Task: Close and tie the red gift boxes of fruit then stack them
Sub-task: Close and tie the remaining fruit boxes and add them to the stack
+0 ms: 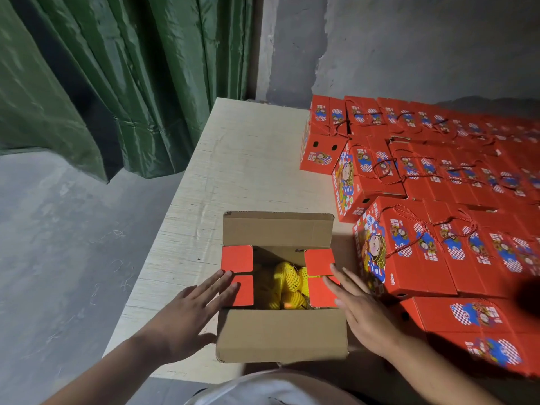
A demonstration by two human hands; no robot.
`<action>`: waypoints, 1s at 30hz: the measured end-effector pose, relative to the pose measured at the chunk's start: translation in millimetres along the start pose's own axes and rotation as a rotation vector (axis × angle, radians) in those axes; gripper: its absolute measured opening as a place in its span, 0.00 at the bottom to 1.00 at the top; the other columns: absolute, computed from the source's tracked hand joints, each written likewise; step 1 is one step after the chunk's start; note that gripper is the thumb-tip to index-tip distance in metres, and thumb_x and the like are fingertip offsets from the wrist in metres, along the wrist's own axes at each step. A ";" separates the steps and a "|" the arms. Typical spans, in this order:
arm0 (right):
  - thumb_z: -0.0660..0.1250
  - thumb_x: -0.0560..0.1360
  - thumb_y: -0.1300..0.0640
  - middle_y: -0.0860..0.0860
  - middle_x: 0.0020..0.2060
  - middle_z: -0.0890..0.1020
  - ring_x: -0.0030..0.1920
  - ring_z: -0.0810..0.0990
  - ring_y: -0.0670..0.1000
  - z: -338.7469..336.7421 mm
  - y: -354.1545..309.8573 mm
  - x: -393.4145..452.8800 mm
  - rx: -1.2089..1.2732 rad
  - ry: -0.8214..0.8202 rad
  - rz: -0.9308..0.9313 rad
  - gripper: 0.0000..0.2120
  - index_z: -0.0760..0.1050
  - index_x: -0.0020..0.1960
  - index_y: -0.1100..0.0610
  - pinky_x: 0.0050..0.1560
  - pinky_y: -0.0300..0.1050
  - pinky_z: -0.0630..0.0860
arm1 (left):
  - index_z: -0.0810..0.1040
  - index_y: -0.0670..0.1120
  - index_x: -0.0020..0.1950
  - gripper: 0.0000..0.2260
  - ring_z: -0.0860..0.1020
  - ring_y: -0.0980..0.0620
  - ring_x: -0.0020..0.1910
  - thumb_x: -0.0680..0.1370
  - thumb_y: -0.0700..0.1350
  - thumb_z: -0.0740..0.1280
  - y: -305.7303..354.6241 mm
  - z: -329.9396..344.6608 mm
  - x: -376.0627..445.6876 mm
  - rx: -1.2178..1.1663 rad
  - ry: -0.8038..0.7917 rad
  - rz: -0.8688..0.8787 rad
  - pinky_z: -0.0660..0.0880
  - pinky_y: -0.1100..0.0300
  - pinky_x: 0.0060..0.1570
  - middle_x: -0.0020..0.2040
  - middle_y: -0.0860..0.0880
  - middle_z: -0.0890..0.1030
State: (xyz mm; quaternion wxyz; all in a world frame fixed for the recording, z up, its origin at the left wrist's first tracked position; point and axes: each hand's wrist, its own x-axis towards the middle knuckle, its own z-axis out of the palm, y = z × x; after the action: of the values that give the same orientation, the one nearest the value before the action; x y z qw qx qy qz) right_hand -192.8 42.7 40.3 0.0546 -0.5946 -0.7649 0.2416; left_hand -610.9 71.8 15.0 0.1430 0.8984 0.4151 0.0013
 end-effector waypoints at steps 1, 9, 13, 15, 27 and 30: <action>0.57 0.86 0.60 0.33 0.81 0.48 0.81 0.43 0.40 -2.8 1.2 -1.7 0.008 -0.015 -0.021 0.27 0.58 0.81 0.41 0.81 0.46 0.54 | 0.40 0.58 0.83 0.48 0.39 0.56 0.82 0.75 0.64 0.68 0.4 2.1 -0.3 -0.007 0.016 0.003 0.60 0.55 0.73 0.83 0.56 0.38; 0.60 0.74 0.76 0.30 0.80 0.45 0.80 0.40 0.37 -17.0 18.3 -1.0 -0.048 -0.151 -0.076 0.47 0.54 0.82 0.40 0.77 0.37 0.55 | 0.46 0.59 0.83 0.33 0.44 0.56 0.82 0.83 0.67 0.55 2.7 0.2 0.8 -0.140 0.109 0.026 0.64 0.53 0.74 0.84 0.58 0.44; 0.71 0.79 0.52 0.28 0.78 0.54 0.79 0.48 0.34 -12.6 17.7 0.9 0.149 -0.073 -0.038 0.31 0.64 0.78 0.37 0.77 0.39 0.53 | 0.62 0.60 0.81 0.27 0.53 0.62 0.81 0.83 0.66 0.56 9.6 -3.6 8.4 -0.333 0.202 -0.090 0.65 0.52 0.76 0.81 0.65 0.57; 0.70 0.78 0.44 0.28 0.74 0.64 0.76 0.59 0.33 -9.0 14.0 3.6 0.243 0.022 0.028 0.24 0.71 0.73 0.35 0.75 0.36 0.59 | 0.62 0.64 0.79 0.26 0.60 0.68 0.76 0.82 0.68 0.57 13.5 -4.3 12.4 -0.432 0.263 -0.200 0.70 0.57 0.71 0.76 0.70 0.64; 0.73 0.78 0.54 0.36 0.60 0.77 0.64 0.76 0.39 8.8 -9.7 20.9 0.474 0.357 0.256 0.17 0.77 0.64 0.41 0.66 0.43 0.74 | 0.67 0.60 0.77 0.30 0.73 0.60 0.66 0.78 0.43 0.73 28.0 -1.4 28.0 -0.432 0.413 -0.267 0.74 0.60 0.63 0.65 0.63 0.75; 0.74 0.77 0.55 0.41 0.61 0.72 0.66 0.73 0.43 7.0 -6.3 21.1 0.286 0.395 0.158 0.16 0.79 0.64 0.49 0.69 0.43 0.70 | 0.62 0.58 0.80 0.33 0.68 0.58 0.70 0.78 0.54 0.72 30.0 -2.0 27.9 -0.392 0.355 -0.239 0.68 0.63 0.67 0.69 0.61 0.71</action>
State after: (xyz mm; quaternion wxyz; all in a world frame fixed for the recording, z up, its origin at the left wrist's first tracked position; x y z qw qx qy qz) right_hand -207.0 59.3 32.6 0.2673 -0.6746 -0.6485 0.2300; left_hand -570.5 74.7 21.3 0.2379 0.7840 0.5286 0.2218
